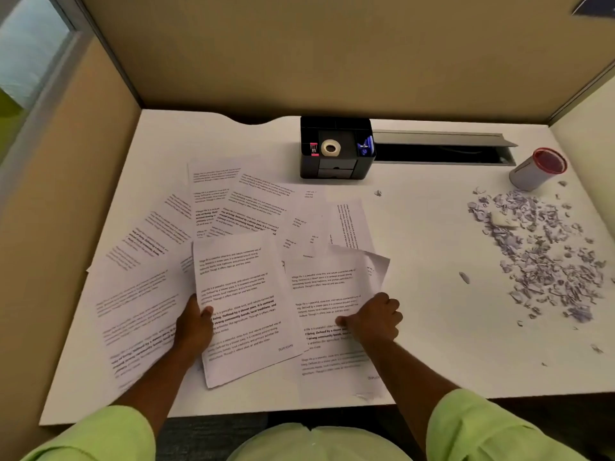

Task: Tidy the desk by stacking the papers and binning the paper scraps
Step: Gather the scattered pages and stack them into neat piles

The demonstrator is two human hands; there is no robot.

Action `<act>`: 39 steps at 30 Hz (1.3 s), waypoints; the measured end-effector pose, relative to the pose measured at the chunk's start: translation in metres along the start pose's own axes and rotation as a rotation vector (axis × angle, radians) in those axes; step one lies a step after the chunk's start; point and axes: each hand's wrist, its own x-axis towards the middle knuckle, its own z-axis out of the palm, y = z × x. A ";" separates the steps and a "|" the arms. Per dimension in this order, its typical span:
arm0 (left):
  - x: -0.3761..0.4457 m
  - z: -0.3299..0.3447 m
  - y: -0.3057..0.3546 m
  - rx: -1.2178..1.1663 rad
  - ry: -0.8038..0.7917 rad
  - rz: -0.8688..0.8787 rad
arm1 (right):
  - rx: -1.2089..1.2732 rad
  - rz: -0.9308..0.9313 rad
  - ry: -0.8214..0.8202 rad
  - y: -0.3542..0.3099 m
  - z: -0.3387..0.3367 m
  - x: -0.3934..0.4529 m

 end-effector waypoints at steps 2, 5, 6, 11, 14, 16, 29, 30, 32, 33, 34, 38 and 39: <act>0.003 -0.001 -0.001 0.000 -0.016 -0.002 | 0.077 0.021 -0.018 0.000 -0.001 0.005; 0.006 -0.004 -0.003 -0.009 -0.045 -0.003 | 0.276 0.036 -0.015 0.003 -0.003 0.011; 0.007 -0.004 -0.003 -0.015 -0.048 -0.007 | 0.338 0.019 -0.012 0.005 -0.005 0.011; 0.007 -0.006 0.000 -0.015 -0.063 -0.002 | 0.593 0.024 0.004 0.028 -0.022 0.029; 0.009 -0.006 0.005 -0.002 -0.070 0.042 | 0.674 0.001 -0.035 0.047 -0.041 0.044; 0.010 -0.006 0.010 -0.011 -0.082 0.064 | 0.701 -0.042 -0.048 0.053 -0.060 0.048; 0.004 0.011 0.060 -0.086 -0.089 0.110 | 0.977 -0.386 -0.294 0.045 -0.160 0.070; 0.002 0.016 0.066 -0.101 -0.097 0.122 | 0.984 -0.403 -0.314 0.042 -0.162 0.072; -0.006 0.025 0.080 -0.122 -0.113 0.147 | 1.001 -0.403 -0.338 0.035 -0.161 0.075; -0.011 0.030 0.087 -0.137 -0.121 0.160 | 1.007 -0.400 -0.342 0.031 -0.160 0.076; -0.016 0.036 0.094 -0.156 -0.131 0.176 | 1.009 -0.400 -0.348 0.027 -0.158 0.076; -0.038 0.054 0.121 -0.223 -0.171 0.226 | 1.033 -0.397 -0.383 0.014 -0.147 0.071; -0.043 0.057 0.128 -0.239 -0.180 0.233 | 1.040 -0.391 -0.386 0.012 -0.144 0.069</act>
